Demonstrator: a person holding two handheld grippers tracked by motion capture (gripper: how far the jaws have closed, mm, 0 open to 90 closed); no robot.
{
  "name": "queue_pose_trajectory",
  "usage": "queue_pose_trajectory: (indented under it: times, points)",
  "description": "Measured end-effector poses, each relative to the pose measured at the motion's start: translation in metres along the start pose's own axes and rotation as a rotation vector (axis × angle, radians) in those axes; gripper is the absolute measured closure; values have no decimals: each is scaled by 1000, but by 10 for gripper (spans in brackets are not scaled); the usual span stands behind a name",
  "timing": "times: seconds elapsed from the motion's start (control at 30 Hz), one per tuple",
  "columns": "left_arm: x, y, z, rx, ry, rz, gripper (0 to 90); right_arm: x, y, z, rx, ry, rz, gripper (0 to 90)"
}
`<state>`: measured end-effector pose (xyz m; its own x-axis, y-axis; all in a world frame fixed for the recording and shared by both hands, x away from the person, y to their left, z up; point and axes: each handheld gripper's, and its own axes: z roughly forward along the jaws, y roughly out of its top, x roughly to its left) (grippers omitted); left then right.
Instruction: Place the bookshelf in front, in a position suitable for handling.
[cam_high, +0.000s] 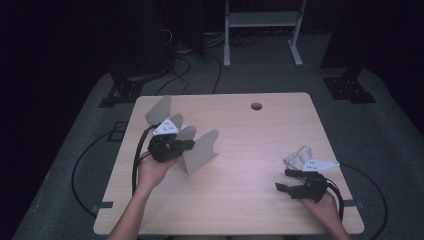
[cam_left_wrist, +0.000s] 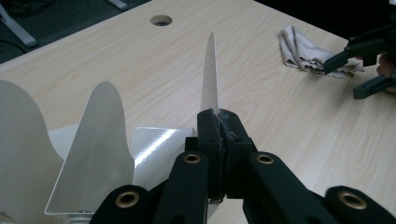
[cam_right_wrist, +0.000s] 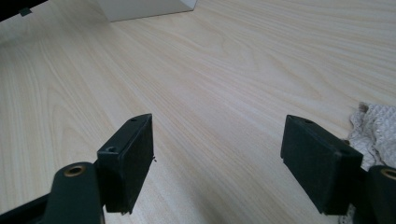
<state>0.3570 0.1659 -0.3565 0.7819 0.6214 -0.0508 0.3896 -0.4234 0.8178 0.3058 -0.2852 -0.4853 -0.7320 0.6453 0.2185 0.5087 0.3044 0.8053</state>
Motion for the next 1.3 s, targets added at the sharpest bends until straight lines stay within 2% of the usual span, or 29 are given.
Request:
queue_pose_trajectory:
  times: [0.27,0.9,1.3]
  points:
    - [-9,2,4,-3,-9,-6,887,0,0,1,3,-1,0,250]
    - [-32,9,17,0,-44,16,886,-1,2,0,0,-7,-2,250]
    - [-49,12,23,5,-90,32,884,-2,4,1,-7,-8,0,250]
